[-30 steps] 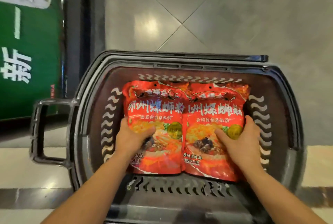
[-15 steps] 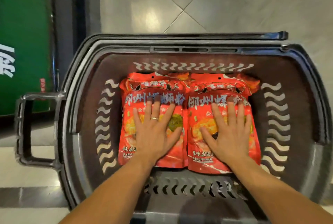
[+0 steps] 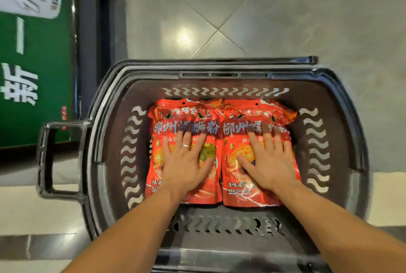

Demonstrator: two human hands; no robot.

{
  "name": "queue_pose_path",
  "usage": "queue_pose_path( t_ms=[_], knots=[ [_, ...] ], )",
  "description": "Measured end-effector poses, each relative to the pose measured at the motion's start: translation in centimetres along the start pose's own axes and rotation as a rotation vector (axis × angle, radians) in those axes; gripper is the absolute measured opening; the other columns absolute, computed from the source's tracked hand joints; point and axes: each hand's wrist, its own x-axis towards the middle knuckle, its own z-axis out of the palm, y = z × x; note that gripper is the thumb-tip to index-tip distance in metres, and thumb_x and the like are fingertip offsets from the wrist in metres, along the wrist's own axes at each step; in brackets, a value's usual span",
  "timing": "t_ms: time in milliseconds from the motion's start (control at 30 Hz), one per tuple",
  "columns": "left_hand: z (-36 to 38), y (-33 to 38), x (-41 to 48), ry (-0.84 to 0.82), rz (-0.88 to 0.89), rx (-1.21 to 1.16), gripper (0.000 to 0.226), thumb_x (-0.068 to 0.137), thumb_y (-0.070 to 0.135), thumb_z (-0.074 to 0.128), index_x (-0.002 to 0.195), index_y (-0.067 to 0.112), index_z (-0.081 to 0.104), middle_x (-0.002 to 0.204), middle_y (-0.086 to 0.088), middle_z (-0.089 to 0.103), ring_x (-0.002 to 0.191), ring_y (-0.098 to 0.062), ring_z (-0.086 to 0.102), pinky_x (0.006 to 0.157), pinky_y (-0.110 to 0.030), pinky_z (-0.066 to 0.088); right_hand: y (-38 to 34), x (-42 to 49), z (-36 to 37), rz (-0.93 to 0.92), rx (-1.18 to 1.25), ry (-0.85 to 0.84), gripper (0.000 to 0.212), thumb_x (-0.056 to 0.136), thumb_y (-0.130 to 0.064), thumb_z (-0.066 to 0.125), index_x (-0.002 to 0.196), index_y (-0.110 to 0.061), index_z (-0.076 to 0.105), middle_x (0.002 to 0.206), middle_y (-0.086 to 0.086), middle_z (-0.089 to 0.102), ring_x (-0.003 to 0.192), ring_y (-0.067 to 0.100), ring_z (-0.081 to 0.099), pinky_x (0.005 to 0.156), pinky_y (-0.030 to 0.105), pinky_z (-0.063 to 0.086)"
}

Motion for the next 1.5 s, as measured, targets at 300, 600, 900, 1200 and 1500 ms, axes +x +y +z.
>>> queue_pose_path(
  t_ms=[300,600,900,1200,1500],
  knots=[
    [-20.6,0.9,-2.7,0.178,-0.116,-0.133,0.08,0.083,0.071,0.022,0.151,0.031,0.04,0.162,0.003,0.033,0.151,-0.022,0.022,0.12,-0.054,0.012,-1.3,-6.7,-19.4,-0.049,0.257,0.218,0.064,0.093,-0.049,0.052,0.146,-0.014,0.04,0.146,0.009,0.049,0.139,0.032,0.037,0.106,0.046,0.038],
    [-47.2,6.2,-16.2,0.557,-0.07,-0.006,0.079,0.085,0.07,0.024,0.152,0.03,0.038,0.161,-0.004,0.033,0.151,-0.032,0.021,0.118,-0.062,0.013,-2.6,-23.1,-43.7,-0.12,0.167,0.553,0.071,0.092,-0.059,0.04,0.154,-0.025,0.03,0.161,0.006,0.028,0.151,0.033,0.014,0.117,0.051,0.018],
    [-66.7,8.3,-32.2,0.839,-0.229,0.046,0.083,0.082,0.071,0.034,0.155,0.031,0.032,0.163,-0.004,0.03,0.152,-0.032,0.019,0.117,-0.061,0.014,-7.7,-37.7,-63.7,-0.347,0.065,0.813,0.074,0.095,-0.062,0.043,0.157,-0.031,0.019,0.166,0.002,0.013,0.153,0.03,0.004,0.12,0.052,0.013],
    [-73.0,4.4,-50.9,0.993,-0.473,0.125,0.081,0.085,0.073,0.03,0.157,0.036,0.026,0.165,0.0,0.024,0.153,-0.03,0.015,0.119,-0.06,0.011,-16.5,-51.8,-70.5,-0.637,-0.04,0.916,0.079,0.089,-0.071,0.023,0.157,-0.033,0.018,0.166,0.002,0.014,0.153,0.03,0.006,0.12,0.053,0.013],
    [-68.3,-2.7,-71.7,1.049,-0.771,0.109,0.082,0.09,0.074,0.036,0.158,0.041,0.005,0.169,0.002,0.008,0.155,-0.027,0.0,0.121,-0.058,0.003,-30.9,-65.4,-64.5,-0.963,-0.067,1.002,0.085,0.082,-0.074,0.021,0.152,-0.028,0.038,0.158,0.007,0.036,0.147,0.034,0.03,0.112,0.058,0.03]
  ],
)
